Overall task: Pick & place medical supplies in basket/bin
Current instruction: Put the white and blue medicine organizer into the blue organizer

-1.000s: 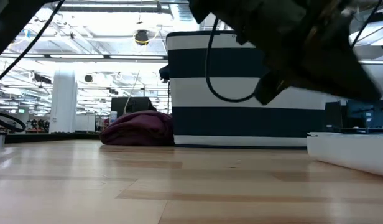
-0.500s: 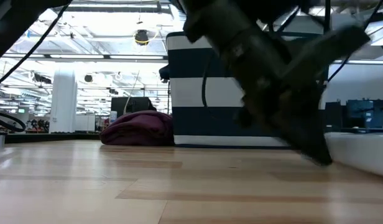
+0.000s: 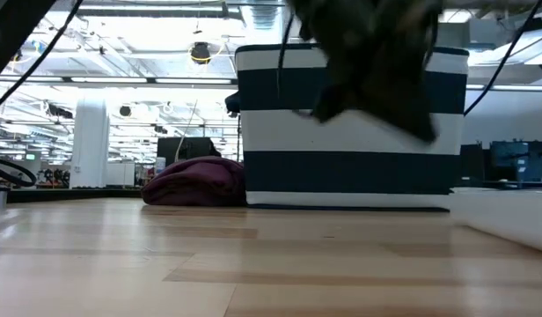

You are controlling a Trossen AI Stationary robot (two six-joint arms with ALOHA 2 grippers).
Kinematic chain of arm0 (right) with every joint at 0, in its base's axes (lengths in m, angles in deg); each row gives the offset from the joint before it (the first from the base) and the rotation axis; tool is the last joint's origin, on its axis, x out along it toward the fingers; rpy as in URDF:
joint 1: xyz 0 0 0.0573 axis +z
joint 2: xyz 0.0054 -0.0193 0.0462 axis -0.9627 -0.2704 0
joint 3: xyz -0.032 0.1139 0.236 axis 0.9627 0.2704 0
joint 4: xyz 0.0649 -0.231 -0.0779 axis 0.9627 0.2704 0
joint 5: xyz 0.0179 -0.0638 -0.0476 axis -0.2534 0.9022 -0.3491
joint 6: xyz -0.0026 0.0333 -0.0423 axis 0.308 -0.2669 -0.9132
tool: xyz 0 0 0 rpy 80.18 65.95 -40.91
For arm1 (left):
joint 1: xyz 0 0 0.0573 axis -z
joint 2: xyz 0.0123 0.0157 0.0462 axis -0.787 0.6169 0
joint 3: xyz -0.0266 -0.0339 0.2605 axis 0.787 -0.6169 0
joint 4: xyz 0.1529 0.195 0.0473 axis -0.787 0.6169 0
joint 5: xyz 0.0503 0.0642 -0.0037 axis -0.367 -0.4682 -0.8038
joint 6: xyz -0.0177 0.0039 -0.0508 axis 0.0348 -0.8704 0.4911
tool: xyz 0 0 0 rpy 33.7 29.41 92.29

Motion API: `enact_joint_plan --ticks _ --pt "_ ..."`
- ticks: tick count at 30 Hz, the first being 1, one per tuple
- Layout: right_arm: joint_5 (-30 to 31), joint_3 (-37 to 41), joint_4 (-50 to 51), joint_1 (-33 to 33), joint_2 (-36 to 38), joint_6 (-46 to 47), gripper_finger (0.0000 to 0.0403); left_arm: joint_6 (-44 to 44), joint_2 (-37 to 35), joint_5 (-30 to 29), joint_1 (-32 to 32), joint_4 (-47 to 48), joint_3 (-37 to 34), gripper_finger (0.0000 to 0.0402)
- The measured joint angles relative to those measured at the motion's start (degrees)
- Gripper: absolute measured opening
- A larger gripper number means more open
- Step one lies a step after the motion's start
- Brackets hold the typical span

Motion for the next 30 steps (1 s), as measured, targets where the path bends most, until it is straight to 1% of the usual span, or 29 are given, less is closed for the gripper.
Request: enact_joint_plan --ticks 2,4,6,9,10,11,13,15,17,22,25,28,30 --pt "0.45 0.00 -3.01 -0.24 -0.02 -2.04 0.0251 -1.05 -1.74 0.33 -0.21 -1.80 0.17 0.0000" --pt "3.20 0.00 -6.44 -0.38 -0.02 -2.76 0.0254 -1.19 -2.34 1.96 -0.61 -4.14 0.22 0.0000" --pt "8.73 0.00 -11.46 -0.38 -0.04 -2.87 0.0255 -0.32 -2.02 6.17 -1.24 -6.30 0.22 0.0000" --pt "20.84 0.00 -20.42 -0.30 -0.04 -4.96 0.0255 1.63 -0.66 14.76 -2.41 -8.58 0.17 0.0000" --pt "24.68 0.00 -23.12 -0.26 -0.04 -7.33 0.0255 1.82 -0.53 16.27 -2.79 -7.76 0.13 0.0000" --pt "27.64 0.00 -25.56 -0.40 -0.04 -10.10 0.0255 1.95 -0.50 16.72 -3.11 -7.70 0.04 0.0000" --pt "30.75 -0.02 -27.69 -0.42 -0.04 -13.90 0.0255 1.55 -0.59 14.79 -3.66 -8.87 0.07 0.0000" --pt "31.75 0.00 -27.74 -0.44 -0.04 -13.88 0.0255 1.04 -1.36 13.42 -4.30 -8.83 0.07 0.0000" --pt "32.73 0.00 -26.71 -0.06 -0.04 -12.69 0.0255 1.04 -1.76 13.84 -4.93 -10.34 0.14 0.0000" --pt "35.67 0.00 -24.48 1.87 0.00 -11.45 0.0255 1.06 -1.78 13.67 -5.24 -9.70 0.15 0.0000" --pt "40.71 0.02 -22.27 3.78 0.02 -10.53 0.0255 1.09 -1.78 12.44 -5.07 -9.97 0.15 0.0000" --pt "46.75 0.02 -16.82 6.30 0.05 -5.16 0.0255 1.19 -1.76 12.98 -5.11 -11.52 0.13 0.0000" --pt "49.06 0.04 -13.14 7.82 0.28 -2.42 0.0255 2.25 -1.76 14.12 -5.15 -12.12 0.13 0.0000"
